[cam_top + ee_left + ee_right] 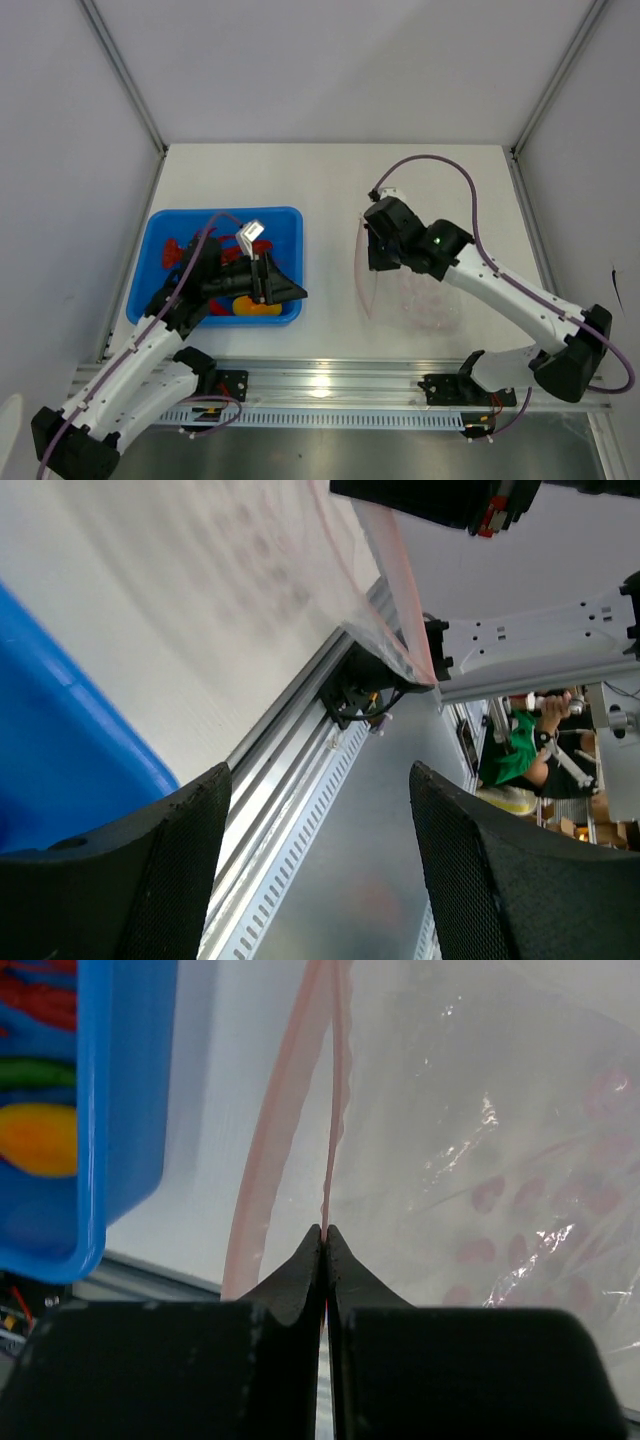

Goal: Place the food in the zip-top bag and seal the zipper
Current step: Pick up the zipper food storage bag at the center of the board, then open the zipper of the food storage bag at the center of the board.

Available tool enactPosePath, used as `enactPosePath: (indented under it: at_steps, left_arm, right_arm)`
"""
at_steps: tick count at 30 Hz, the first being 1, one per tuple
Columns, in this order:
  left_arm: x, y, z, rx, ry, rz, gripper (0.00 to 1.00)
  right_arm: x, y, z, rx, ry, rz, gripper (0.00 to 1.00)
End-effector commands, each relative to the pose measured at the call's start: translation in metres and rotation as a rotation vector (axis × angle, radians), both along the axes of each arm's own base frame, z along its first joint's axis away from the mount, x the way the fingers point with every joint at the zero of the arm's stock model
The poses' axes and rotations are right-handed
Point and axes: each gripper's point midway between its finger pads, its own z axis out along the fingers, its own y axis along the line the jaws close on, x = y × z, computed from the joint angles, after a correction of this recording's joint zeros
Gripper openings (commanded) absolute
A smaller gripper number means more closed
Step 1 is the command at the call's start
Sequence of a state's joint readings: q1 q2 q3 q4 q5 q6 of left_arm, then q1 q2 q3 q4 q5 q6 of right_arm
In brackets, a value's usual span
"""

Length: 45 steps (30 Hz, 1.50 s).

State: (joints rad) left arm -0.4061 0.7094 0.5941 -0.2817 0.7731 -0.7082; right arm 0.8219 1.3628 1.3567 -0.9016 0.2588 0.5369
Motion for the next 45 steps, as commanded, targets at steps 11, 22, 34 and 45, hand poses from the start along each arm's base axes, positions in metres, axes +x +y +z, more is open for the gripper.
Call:
enactPosePath:
  at_steps: [11, 22, 34, 45]
  left_arm:
    - [-0.006, -0.074, 0.011, 0.012, 0.035, -0.072, 0.75]
    - [-0.002, -0.092, 0.013, -0.007, 0.063, -0.085, 0.73]
    - [0.001, -0.109, 0.001, -0.015, 0.092, -0.111, 0.45]
    - [0.006, -0.085, -0.030, 0.119, 0.078, -0.019, 0.01]
  right_arm:
    - [-0.077, 0.037, 0.024, 0.142, -0.056, 0.181, 0.00]
    - [-0.078, 0.045, 0.031, 0.192, -0.078, 0.181, 0.00]
    - [-0.081, 0.051, 0.038, 0.212, -0.098, 0.211, 0.00]
    - [-0.050, -0.064, 0.074, -0.163, -0.273, -0.160, 0.00]
